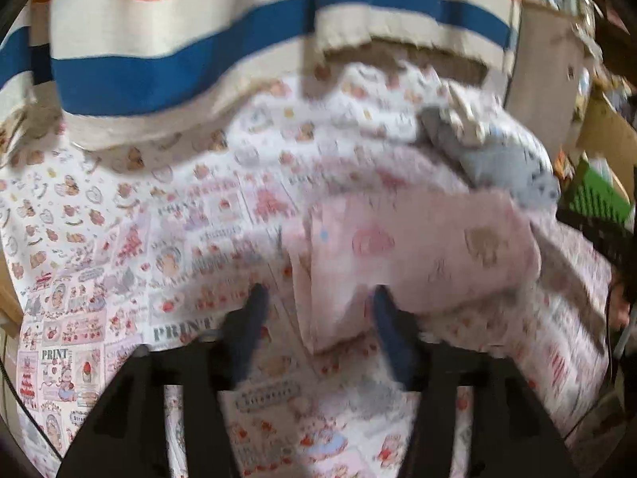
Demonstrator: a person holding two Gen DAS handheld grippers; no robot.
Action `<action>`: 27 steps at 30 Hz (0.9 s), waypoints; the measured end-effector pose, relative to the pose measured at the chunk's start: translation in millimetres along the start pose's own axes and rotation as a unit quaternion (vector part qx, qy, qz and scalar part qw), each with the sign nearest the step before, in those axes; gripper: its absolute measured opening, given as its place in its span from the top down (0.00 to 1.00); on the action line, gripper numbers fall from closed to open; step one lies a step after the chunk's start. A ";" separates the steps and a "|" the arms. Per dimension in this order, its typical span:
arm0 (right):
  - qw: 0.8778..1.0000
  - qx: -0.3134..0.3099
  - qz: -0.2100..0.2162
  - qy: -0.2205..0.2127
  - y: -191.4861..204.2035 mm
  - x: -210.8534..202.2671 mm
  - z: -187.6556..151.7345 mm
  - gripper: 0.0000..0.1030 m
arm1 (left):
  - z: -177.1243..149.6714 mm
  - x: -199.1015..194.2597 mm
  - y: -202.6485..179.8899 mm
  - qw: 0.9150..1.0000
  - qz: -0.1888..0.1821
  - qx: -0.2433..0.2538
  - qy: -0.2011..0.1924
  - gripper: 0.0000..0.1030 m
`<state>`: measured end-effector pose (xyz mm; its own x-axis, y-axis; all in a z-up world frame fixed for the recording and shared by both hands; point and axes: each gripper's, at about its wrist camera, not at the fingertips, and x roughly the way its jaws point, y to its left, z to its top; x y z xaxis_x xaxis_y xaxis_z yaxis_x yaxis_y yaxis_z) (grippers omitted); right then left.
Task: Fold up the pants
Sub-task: 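Open both grippers and release the folded pants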
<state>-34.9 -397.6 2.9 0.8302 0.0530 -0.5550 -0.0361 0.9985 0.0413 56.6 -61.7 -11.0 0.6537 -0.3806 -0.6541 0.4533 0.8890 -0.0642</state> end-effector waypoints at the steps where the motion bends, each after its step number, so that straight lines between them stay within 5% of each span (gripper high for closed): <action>1: 1.000 0.008 0.005 -0.002 1.2 -0.6 2.1 0.78 | 2.6 -2.2 0.2 1.000 0.006 -0.006 -0.011 0.21; 2: 1.000 0.019 0.009 -0.007 2.5 0.4 3.9 0.47 | 4.8 -5.7 -0.4 1.000 0.014 -0.011 -0.025 0.20; 4: 0.999 0.029 -0.005 -0.039 4.8 -3.5 4.4 0.14 | 8.0 -11.3 -2.5 0.999 0.023 -0.008 -0.046 0.16; 7: 0.997 0.015 -0.030 -0.075 14.9 -9.6 7.2 0.13 | 11.9 -16.9 -7.6 0.997 0.040 0.003 -0.065 0.01; 10: 0.996 -0.007 -0.041 -0.075 22.2 -9.6 12.0 0.00 | 14.7 -18.5 -12.1 0.996 0.051 0.010 -0.077 0.01; 14: 0.994 -0.001 -0.056 -0.096 24.6 -14.9 13.9 0.01 | 16.1 -22.6 -14.3 0.994 0.045 -0.008 -0.097 0.01; 21: 0.987 0.011 0.004 -0.162 20.8 -24.9 13.5 0.01 | 15.7 -27.8 -27.7 0.989 -0.006 0.013 -0.148 0.01; 24: 0.982 -0.022 -0.035 -0.182 31.5 -26.8 13.1 0.01 | 14.7 -30.5 -30.3 0.985 0.008 -0.001 -0.175 0.01; 27: 0.982 -0.026 -0.024 -0.186 34.5 -28.4 12.6 0.01 | 15.9 -31.3 -28.7 0.979 0.042 -0.025 -0.196 0.01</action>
<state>-52.6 -364.8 30.5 0.9771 0.0064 -0.2125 -0.0122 0.9996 -0.0256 32.8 -79.3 23.2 0.8744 -0.3646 -0.3202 0.3634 0.9293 -0.0660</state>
